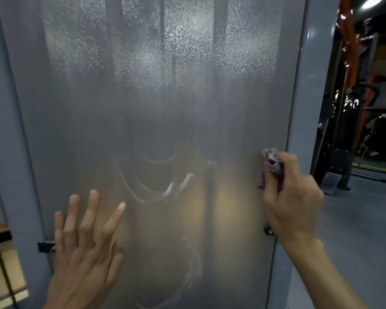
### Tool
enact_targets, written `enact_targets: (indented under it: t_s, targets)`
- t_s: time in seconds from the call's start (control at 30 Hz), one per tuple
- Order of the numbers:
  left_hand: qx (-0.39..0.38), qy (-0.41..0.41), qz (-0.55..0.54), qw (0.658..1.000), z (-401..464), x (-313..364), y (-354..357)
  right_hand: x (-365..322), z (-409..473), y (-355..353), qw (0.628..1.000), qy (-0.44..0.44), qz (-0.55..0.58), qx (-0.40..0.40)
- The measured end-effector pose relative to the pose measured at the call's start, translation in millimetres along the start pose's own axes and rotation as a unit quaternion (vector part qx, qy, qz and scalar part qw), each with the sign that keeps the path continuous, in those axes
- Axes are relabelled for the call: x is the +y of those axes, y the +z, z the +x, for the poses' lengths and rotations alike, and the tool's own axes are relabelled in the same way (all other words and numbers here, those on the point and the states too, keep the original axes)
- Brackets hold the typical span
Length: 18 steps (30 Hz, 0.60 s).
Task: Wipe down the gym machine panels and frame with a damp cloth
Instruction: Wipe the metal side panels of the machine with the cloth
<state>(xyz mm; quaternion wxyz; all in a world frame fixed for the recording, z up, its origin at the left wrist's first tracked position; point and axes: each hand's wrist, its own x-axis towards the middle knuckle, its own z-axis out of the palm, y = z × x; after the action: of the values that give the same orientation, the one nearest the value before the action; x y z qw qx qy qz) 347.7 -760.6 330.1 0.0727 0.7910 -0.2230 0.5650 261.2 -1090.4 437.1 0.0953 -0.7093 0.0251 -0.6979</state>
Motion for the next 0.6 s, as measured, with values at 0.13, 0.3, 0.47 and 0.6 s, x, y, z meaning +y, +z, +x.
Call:
enact_targets:
  t_s: [0.13,0.3,0.47,0.6]
  targets:
    - [-0.007,-0.004,0.001,1.000,0,1,-1,-17,-4,15,0.998,-0.055,-0.005,-0.041]
    - [-0.011,0.003,0.008,1.000,-1,-3,-2,12,0,1,0.999,0.034,-0.004,0.025]
    - [-0.011,0.004,0.003,1.000,-1,-2,-2,-24,-8,20,0.999,-0.024,0.018,0.011]
    - [0.011,0.041,0.018,0.999,-3,-12,1,7,-11,14,1.000,0.020,-0.008,0.005]
